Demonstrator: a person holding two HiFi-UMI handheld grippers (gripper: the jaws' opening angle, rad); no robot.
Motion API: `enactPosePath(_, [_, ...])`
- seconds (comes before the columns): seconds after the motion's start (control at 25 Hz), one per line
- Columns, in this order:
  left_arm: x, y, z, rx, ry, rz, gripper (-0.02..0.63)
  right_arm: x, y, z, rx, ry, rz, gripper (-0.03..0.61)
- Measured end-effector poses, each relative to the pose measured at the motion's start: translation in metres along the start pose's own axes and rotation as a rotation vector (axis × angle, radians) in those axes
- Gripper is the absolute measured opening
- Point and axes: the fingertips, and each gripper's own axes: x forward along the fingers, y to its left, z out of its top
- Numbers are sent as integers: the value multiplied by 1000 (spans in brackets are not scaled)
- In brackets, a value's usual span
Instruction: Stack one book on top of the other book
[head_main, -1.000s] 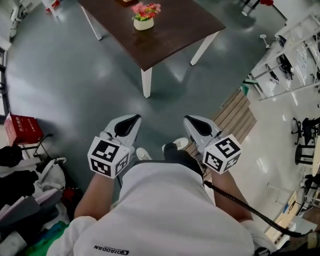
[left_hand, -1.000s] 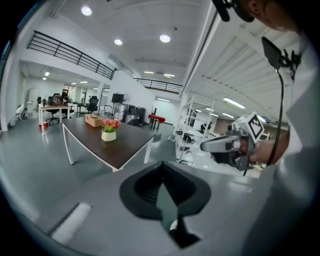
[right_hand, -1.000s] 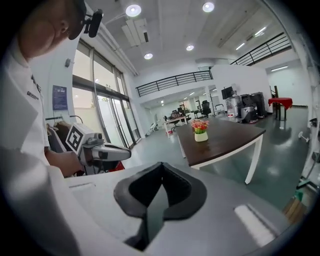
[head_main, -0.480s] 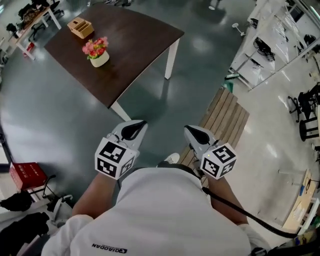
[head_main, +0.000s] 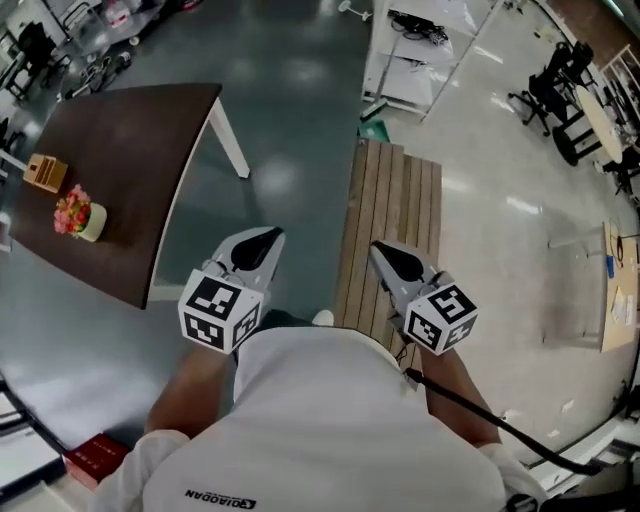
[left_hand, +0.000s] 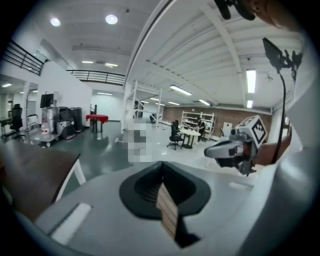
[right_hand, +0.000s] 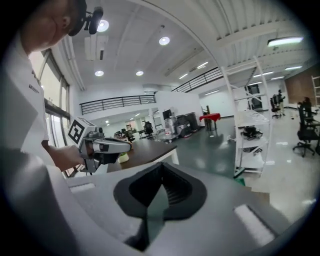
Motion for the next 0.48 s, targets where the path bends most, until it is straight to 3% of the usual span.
enactPosePath(0.48, [146,-48,36,118,139,-343,6,-68,-120,-21,223,-79,-366,2])
